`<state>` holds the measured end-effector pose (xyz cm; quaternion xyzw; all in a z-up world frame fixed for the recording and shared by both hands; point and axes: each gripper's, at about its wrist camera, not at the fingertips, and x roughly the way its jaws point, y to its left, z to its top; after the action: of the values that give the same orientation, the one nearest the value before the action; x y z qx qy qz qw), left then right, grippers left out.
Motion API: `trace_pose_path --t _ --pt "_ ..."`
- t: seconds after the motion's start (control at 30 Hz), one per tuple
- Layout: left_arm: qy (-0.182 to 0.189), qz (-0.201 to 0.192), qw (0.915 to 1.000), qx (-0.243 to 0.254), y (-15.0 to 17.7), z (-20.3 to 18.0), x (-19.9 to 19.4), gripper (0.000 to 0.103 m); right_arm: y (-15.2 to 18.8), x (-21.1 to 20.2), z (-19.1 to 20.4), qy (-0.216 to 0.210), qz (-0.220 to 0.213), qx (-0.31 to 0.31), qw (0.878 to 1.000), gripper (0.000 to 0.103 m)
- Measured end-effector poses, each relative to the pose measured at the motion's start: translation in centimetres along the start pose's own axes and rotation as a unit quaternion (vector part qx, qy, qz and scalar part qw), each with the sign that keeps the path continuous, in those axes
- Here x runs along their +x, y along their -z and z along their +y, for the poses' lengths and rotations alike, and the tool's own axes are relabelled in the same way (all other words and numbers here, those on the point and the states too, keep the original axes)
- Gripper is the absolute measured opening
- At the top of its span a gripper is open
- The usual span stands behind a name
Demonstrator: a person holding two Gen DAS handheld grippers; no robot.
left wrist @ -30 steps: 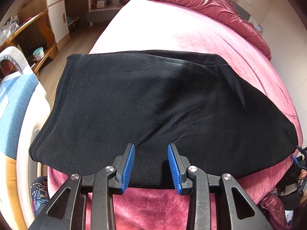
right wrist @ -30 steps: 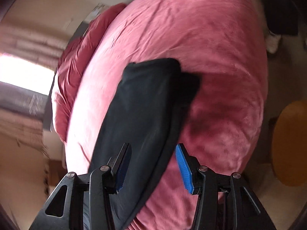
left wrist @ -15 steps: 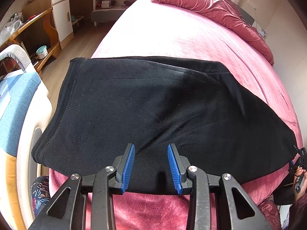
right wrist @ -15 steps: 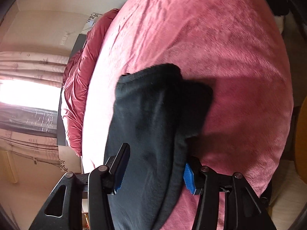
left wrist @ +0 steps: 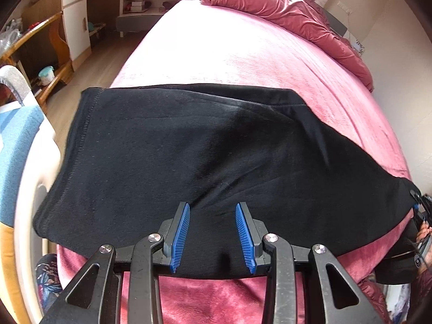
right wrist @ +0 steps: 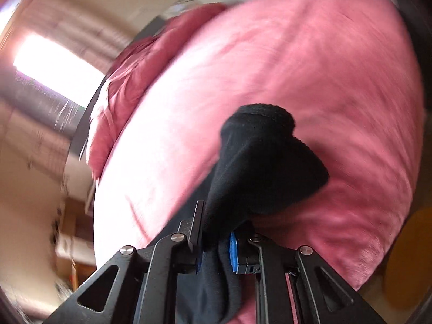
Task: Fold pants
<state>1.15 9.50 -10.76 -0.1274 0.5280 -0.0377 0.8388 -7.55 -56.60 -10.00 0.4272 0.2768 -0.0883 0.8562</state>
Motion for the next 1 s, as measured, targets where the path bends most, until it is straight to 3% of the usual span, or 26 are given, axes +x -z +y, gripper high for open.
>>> trace_pose_path --t 0.1,0.27,0.43,0.53,0.67,0.83,1.0 --pt "0.022 0.003 0.9997 -0.007 -0.3 -0.1 0.1 0.036 0.8 0.2 4.9 -0.014 0.013 -0.07 0.997 0.015" --pt "0.08 0.014 0.9963 -0.027 -0.8 -0.6 0.4 0.036 4.7 1.8 12.6 -0.049 0.058 -0.168 0.983 0.015" --pt "0.118 0.03 0.9923 -0.023 -1.2 -1.9 0.9 0.036 11.1 4.9 18.7 -0.065 0.124 -0.256 0.956 0.015" --pt "0.141 0.04 0.989 -0.02 -1.5 -2.7 1.1 0.036 15.9 7.2 21.4 -0.062 0.171 -0.31 0.933 0.015" --pt "0.18 0.057 0.9817 -0.026 -1.5 -3.7 1.5 0.036 20.8 9.3 22.2 -0.04 0.207 -0.362 0.908 0.015" --pt "0.226 0.076 0.9706 -0.033 -1.5 -5.0 2.1 0.037 22.4 10.5 22.9 -0.024 0.214 -0.394 0.894 0.016" --pt "0.271 0.097 0.9553 -0.069 -1.6 -5.5 3.3 0.047 23.5 10.3 23.3 -0.061 0.234 -0.422 0.874 0.037"
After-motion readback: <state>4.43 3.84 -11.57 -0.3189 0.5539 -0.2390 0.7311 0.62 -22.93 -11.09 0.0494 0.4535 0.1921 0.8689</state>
